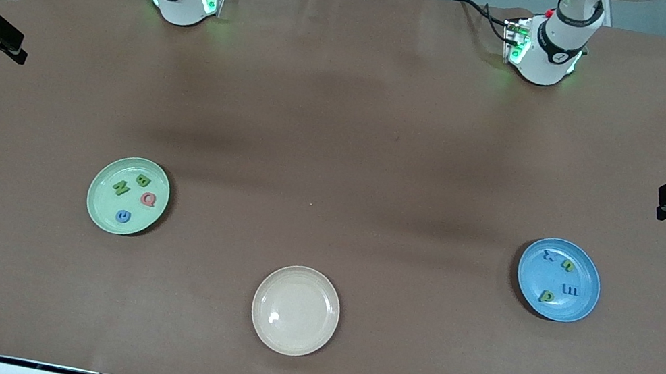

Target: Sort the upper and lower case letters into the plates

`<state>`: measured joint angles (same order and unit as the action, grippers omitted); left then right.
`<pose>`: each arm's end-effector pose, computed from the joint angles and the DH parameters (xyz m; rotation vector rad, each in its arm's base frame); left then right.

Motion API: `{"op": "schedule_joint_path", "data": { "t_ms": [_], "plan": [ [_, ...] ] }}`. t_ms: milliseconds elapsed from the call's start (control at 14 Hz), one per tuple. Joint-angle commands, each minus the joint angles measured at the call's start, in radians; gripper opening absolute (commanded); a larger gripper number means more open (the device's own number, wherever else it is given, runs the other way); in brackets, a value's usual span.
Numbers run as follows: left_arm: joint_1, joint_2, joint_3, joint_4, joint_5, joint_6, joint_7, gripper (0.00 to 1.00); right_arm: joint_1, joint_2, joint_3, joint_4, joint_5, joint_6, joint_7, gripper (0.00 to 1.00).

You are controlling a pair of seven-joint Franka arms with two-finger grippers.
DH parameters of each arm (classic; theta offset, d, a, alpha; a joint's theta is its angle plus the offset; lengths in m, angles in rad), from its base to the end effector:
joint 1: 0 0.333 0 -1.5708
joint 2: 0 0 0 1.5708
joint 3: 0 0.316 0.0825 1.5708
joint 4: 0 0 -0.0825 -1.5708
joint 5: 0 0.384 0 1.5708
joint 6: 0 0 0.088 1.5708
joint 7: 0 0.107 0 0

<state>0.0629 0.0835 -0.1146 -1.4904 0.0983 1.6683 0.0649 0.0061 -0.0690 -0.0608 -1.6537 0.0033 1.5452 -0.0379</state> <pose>0.5902 -0.0179 0.6248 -3.0433 0.1839 -0.1439 0.5285 -0.0297 0.6206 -3.1316 0.0259 0.0614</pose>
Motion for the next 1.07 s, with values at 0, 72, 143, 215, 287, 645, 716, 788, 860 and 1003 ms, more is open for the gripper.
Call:
{"op": "schedule_joint_path", "data": {
  "t_ms": [0, 72, 143, 215, 287, 645, 716, 788, 860, 1003],
  "plan": [
    [-0.012, -0.030, 0.019, -0.005, -0.093, 0.005, 0.015, 1.00, -0.015, -0.005, 0.009, -0.001, 0.000, 0.001, -0.011, 1.00],
    [-0.012, -0.033, 0.044, -0.005, -0.154, 0.007, 0.015, 1.00, -0.015, -0.003, 0.009, -0.001, 0.000, 0.001, -0.011, 1.00],
    [-0.023, -0.033, 0.082, -0.005, -0.167, 0.007, 0.024, 1.00, -0.015, -0.003, 0.009, -0.001, 0.000, 0.000, -0.011, 1.00],
    [-0.043, -0.031, 0.102, -0.005, -0.164, 0.008, 0.027, 1.00, -0.015, -0.003, 0.009, -0.001, 0.000, 0.000, -0.011, 1.00],
    [-0.046, -0.028, 0.117, -0.005, -0.161, 0.008, 0.027, 1.00, -0.015, -0.003, 0.009, -0.001, 0.000, 0.000, -0.013, 1.00],
    [-0.046, -0.031, 0.119, -0.004, -0.160, 0.007, 0.023, 1.00, -0.015, -0.003, 0.009, -0.001, 0.000, 0.001, -0.013, 1.00],
    [-0.046, -0.031, 0.115, -0.001, -0.157, 0.007, 0.023, 1.00, -0.015, -0.003, 0.009, -0.001, 0.000, 0.001, -0.011, 1.00],
    [-0.046, -0.028, 0.113, 0.007, -0.157, 0.007, 0.021, 1.00, -0.015, -0.003, 0.009, -0.001, 0.000, 0.001, -0.013, 1.00],
    [-0.046, -0.028, 0.113, 0.007, -0.157, 0.007, 0.023, 1.00, -0.015, -0.003, 0.009, -0.001, 0.000, 0.001, -0.011, 1.00],
    [-0.045, -0.028, 0.112, 0.007, -0.134, 0.007, 0.024, 1.00, -0.015, -0.003, 0.009, -0.001, 0.000, 0.001, -0.013, 1.00]
  ]
}}
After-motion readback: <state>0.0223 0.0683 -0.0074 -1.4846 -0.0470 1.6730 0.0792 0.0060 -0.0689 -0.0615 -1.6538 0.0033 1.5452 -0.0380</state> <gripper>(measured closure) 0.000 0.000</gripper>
